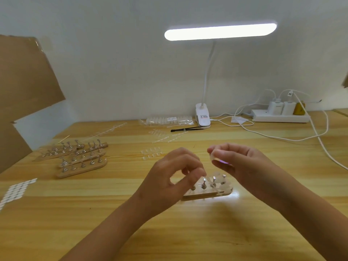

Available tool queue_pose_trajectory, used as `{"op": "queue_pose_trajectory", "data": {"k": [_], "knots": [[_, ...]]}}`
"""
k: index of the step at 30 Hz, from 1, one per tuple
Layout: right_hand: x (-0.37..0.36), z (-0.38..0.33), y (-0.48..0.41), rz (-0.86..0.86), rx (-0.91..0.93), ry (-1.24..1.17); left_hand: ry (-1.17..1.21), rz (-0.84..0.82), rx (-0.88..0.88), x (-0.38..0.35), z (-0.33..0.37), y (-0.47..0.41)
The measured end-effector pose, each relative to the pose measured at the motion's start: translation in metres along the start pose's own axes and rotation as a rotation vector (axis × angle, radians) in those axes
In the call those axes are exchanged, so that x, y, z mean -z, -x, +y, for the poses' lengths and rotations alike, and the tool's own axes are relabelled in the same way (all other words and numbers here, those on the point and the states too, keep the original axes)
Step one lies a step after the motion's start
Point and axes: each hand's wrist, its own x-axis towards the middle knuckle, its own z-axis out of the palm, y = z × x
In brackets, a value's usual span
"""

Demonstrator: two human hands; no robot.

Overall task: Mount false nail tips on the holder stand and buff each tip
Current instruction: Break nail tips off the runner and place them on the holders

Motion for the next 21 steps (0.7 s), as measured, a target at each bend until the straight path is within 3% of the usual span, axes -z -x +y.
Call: {"op": "queue_pose_trajectory", "data": {"k": [3, 7, 13, 21], "knots": [[-0.002, 0.0, 0.002, 0.07, 0.093, 0.218, 0.542, -0.062, 0.343, 0.006, 0.007, -0.003], [-0.01, 0.009, 0.001, 0.232, 0.298, 0.511, 0.804, -0.103, 0.563, 0.011, 0.005, -0.006], [-0.004, 0.019, 0.0, 0.267, 0.57, 0.863, 1.066, -0.137, 0.633, 0.013, 0.005, -0.009], [-0.005, 0.019, -0.001, 0.265, 0.558, 0.844, 1.139, -0.167, 0.664, 0.021, 0.006, -0.011]]}}
